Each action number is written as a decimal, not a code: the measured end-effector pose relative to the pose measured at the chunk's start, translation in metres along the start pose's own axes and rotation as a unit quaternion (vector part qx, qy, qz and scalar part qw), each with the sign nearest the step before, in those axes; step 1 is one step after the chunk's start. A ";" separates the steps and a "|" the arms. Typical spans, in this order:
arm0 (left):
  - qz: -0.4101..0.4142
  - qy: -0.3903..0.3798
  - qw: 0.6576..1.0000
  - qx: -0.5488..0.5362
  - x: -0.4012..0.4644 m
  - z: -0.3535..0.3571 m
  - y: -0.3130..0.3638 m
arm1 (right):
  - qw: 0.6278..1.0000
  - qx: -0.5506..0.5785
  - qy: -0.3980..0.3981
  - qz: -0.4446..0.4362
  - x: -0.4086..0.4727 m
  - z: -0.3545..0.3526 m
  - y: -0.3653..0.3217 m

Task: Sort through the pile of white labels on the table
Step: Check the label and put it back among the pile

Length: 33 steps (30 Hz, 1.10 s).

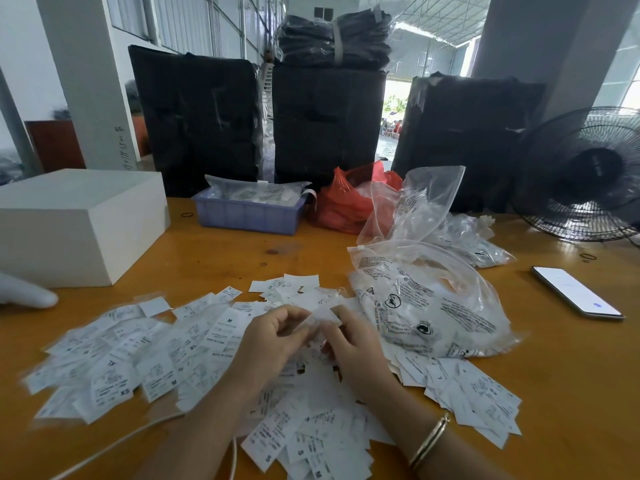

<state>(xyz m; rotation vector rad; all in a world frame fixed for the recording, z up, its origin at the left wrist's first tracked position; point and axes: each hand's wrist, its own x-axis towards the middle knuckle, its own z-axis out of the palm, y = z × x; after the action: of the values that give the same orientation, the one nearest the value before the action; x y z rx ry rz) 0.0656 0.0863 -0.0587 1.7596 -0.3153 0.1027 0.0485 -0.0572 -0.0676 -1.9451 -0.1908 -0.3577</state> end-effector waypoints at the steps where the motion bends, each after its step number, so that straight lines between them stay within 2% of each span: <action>1: 0.001 -0.007 1.000 -0.003 -0.001 0.000 0.001 | 1.000 -0.007 0.005 -0.013 0.000 0.001 0.000; 6: 0.008 0.002 1.000 0.025 -0.004 -0.004 0.000 | 0.998 -0.017 0.029 -0.051 -0.002 -0.002 0.000; 9: 0.005 0.014 0.999 0.040 -0.006 -0.008 0.001 | 0.995 -0.058 0.017 -0.074 -0.002 -0.003 -0.001; 18: -0.008 0.004 0.997 0.080 -0.022 -0.024 -0.002 | 0.989 -0.060 -0.045 -0.126 -0.005 0.003 -0.002; 21: 0.002 -0.016 0.995 0.100 -0.019 -0.026 0.001 | 0.989 -0.063 -0.039 -0.132 -0.005 0.005 -0.004; 25: 0.009 -0.031 0.996 0.083 -0.003 -0.020 0.009 | 0.995 -0.022 0.003 -0.099 -0.001 0.001 -0.004; 29: 0.006 -0.036 0.998 0.060 0.016 -0.010 0.017 | 0.995 0.063 0.082 -0.003 0.005 -0.002 -0.001; 33: 0.009 -0.038 0.998 0.057 0.031 0.003 0.024 | 0.992 0.063 0.100 0.031 0.010 -0.007 0.002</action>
<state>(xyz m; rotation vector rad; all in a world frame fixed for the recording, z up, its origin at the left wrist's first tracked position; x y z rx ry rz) 0.0890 0.0742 -0.0291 1.8776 -0.3869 0.0671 0.0572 -0.0650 -0.0638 -1.7733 -0.0221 -0.4861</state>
